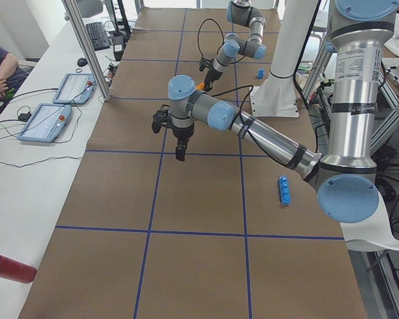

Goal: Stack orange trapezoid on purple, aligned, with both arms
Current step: 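Adjust the orange trapezoid's position on the purple trapezoid with the right gripper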

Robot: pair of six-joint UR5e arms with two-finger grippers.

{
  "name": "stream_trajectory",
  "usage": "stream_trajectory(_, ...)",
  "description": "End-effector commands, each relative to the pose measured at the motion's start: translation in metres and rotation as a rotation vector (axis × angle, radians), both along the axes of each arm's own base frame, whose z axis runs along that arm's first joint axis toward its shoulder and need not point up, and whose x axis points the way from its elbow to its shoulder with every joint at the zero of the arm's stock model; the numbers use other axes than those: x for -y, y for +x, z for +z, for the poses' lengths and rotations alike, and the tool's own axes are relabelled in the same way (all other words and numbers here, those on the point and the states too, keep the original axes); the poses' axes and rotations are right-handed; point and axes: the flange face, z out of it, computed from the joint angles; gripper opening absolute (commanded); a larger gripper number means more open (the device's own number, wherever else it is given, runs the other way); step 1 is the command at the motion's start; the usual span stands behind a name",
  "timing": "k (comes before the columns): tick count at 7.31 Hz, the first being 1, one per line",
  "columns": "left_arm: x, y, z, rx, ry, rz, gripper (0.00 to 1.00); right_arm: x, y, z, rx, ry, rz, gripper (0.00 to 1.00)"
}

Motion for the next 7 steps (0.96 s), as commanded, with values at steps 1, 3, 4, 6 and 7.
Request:
stream_trajectory(1,0.0,0.0,0.0,0.0,0.001,0.0,1.0,0.004,0.002,0.0,-0.001,0.002,0.002,0.0)
stream_trajectory(3,0.0,0.0,0.0,0.0,0.001,0.0,1.0,0.002,0.001,0.001,-0.004,0.003,0.0,0.0)
stream_trajectory(4,0.001,0.0,0.001,0.001,-0.001,0.001,1.0,-0.001,-0.001,0.001,-0.004,0.003,-0.002,0.0)
stream_trajectory(6,0.002,0.001,0.004,0.003,-0.003,0.005,1.0,-0.008,-0.006,0.001,-0.007,0.014,0.0,0.0)
stream_trajectory(7,0.002,0.001,0.004,0.003,-0.003,0.005,1.0,-0.009,-0.006,0.002,-0.008,0.014,0.001,0.0)
